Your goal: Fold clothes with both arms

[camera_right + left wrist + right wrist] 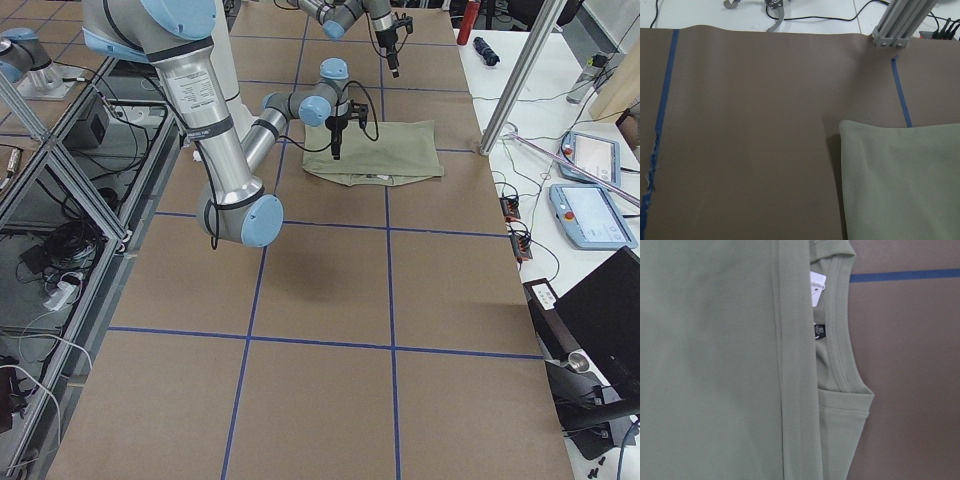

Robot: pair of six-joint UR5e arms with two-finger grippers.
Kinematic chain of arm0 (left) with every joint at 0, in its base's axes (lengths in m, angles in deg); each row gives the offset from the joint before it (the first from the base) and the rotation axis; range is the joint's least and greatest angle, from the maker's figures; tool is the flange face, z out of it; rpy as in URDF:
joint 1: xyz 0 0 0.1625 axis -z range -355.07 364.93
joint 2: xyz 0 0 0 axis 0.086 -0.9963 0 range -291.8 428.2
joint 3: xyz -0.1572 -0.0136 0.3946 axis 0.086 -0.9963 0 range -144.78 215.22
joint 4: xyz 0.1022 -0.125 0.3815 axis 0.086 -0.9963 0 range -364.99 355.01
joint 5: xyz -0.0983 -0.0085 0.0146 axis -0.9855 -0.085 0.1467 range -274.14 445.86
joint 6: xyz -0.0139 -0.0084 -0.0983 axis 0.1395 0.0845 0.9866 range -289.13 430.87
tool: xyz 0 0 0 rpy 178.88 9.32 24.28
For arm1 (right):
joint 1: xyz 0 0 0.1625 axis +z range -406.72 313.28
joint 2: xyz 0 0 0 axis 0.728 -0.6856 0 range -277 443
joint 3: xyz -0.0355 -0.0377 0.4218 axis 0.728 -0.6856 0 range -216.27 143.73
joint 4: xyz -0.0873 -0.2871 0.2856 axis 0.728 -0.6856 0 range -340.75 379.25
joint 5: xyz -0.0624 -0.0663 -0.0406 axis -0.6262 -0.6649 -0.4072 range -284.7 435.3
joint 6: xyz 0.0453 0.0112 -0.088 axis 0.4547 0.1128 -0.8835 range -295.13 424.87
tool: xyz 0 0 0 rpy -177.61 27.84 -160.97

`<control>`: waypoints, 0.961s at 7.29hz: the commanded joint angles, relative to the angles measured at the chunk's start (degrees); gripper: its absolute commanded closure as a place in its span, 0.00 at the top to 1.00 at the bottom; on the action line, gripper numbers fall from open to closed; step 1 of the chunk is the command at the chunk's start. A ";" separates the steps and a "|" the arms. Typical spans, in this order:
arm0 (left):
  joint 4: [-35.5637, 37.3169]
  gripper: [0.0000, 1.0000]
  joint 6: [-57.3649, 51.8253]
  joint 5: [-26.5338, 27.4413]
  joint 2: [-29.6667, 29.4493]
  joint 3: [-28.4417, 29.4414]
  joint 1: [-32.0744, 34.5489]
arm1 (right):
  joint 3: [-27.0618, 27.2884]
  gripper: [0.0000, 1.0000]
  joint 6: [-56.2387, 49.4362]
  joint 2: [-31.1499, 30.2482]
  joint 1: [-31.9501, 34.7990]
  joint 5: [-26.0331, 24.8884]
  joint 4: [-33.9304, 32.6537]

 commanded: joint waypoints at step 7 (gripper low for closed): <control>-0.05 1.00 -0.07 -0.46 0.79 -0.31 -0.21 | -6.33 1.00 -9.06 -0.09 -8.37 -2.60 -0.67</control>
